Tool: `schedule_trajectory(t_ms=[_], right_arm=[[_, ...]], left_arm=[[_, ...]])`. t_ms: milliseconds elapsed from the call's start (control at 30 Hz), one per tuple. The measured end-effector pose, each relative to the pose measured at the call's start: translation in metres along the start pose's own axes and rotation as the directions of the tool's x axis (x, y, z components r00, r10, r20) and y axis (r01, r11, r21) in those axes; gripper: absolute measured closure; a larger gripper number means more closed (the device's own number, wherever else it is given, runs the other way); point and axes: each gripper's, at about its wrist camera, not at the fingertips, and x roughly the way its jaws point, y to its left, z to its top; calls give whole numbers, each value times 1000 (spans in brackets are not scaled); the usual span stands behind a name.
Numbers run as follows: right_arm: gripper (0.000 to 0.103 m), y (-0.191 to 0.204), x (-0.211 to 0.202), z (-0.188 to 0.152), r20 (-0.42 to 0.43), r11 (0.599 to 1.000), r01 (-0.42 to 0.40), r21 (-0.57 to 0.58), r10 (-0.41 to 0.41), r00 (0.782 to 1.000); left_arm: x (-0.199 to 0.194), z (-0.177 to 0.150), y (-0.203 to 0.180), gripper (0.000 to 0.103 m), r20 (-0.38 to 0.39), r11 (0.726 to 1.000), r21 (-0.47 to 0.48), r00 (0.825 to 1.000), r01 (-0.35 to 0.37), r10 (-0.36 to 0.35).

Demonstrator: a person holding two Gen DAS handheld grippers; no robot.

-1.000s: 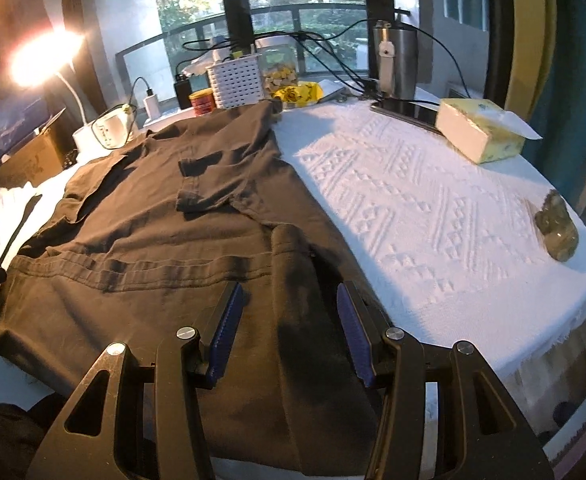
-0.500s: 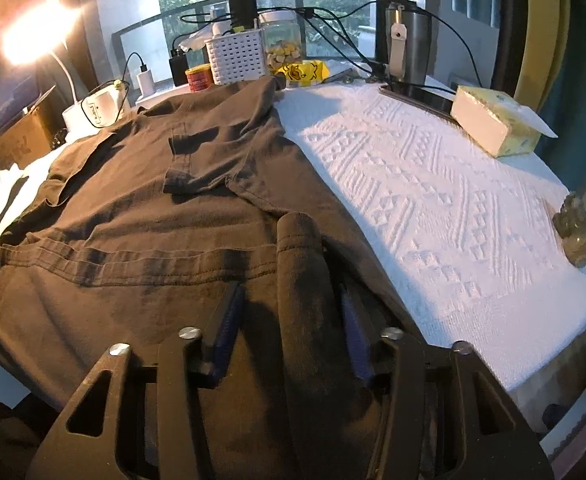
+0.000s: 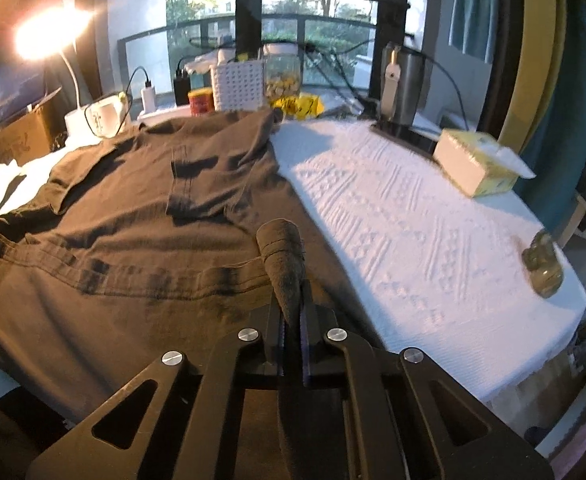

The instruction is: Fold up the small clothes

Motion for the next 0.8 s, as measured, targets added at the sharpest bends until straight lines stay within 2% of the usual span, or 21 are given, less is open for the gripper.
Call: schedule_trajectory(t_ms=[67,467,800], right_arm=[[97,-2,-7,3,19,1000,3,0,-3,1000],[97,-11,-44,20,125,1000,23,5,-23,992],[99,-20,-54,40,176,999,35,19,-38,984]], left_arm=[[-6,3,-3,99,20,1000,10,1000,-2,2],[-35,18,-7,100,106,1000,15,994,-2,0],[-39,37,-2,100,156,1000,5,988,-9,8]])
